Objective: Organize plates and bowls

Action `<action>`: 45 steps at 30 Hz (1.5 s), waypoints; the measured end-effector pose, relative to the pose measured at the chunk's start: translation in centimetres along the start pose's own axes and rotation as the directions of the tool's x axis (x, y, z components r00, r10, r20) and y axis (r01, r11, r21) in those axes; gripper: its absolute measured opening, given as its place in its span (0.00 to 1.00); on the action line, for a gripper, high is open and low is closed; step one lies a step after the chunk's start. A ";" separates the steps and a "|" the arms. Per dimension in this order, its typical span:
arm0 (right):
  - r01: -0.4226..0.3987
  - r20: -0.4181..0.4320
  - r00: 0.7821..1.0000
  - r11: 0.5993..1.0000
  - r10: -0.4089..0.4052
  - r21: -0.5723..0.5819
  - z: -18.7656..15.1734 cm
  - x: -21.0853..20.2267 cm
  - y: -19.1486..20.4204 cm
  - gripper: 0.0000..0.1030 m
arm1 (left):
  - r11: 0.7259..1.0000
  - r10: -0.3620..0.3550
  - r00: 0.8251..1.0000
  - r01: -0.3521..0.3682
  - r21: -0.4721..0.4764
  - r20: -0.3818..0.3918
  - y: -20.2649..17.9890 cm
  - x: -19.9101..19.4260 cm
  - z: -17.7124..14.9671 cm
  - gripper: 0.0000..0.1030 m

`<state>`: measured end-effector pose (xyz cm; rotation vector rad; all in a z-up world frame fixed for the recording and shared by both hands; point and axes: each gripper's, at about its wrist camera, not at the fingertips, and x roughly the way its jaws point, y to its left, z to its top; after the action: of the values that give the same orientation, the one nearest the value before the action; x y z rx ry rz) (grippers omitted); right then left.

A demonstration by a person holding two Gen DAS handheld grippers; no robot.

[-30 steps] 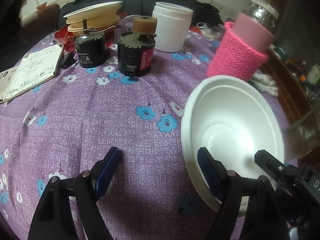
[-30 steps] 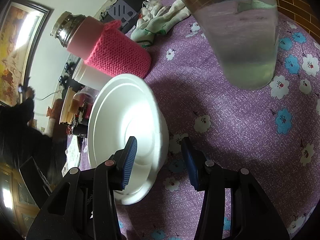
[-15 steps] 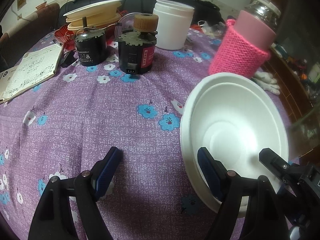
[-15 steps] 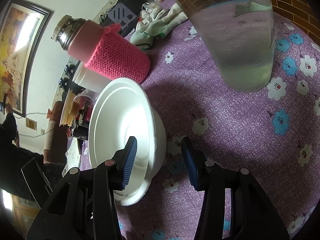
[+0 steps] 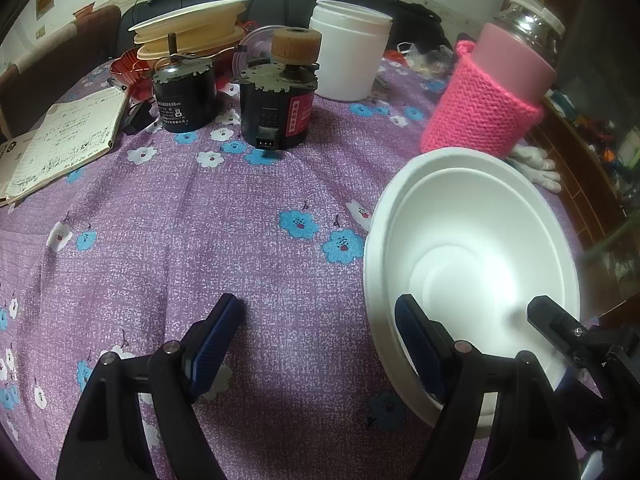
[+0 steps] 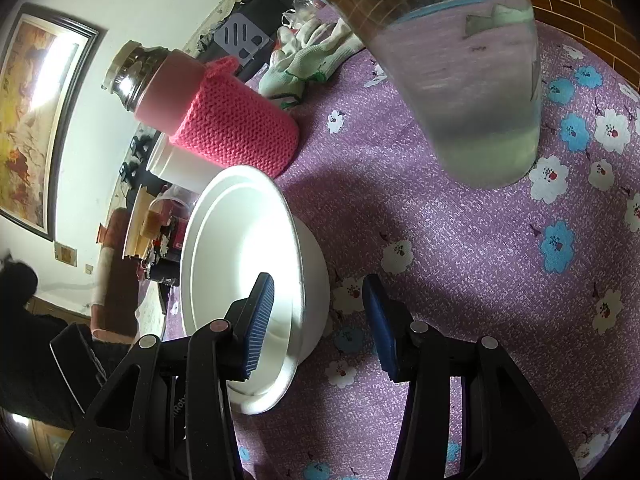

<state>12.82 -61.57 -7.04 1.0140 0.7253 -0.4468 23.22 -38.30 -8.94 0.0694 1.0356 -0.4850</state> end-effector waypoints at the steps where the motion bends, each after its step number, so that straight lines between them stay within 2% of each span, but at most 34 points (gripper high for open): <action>1: 0.001 0.001 1.000 1.000 -0.001 0.001 0.0 0.0 0.0 0.45 | 1.000 -0.001 1.000 0.001 -0.001 0.000 0.0 0.0 0.0 0.78; 45: 0.004 -0.011 1.000 1.000 -0.004 0.014 -0.4 0.9 0.0 0.45 | 1.000 0.020 1.000 -0.020 0.024 0.014 -0.2 0.2 -0.2 0.78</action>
<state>13.30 -61.27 -7.84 1.0295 0.7350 -0.4505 23.07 -38.51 -9.20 0.0973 1.0145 -0.4791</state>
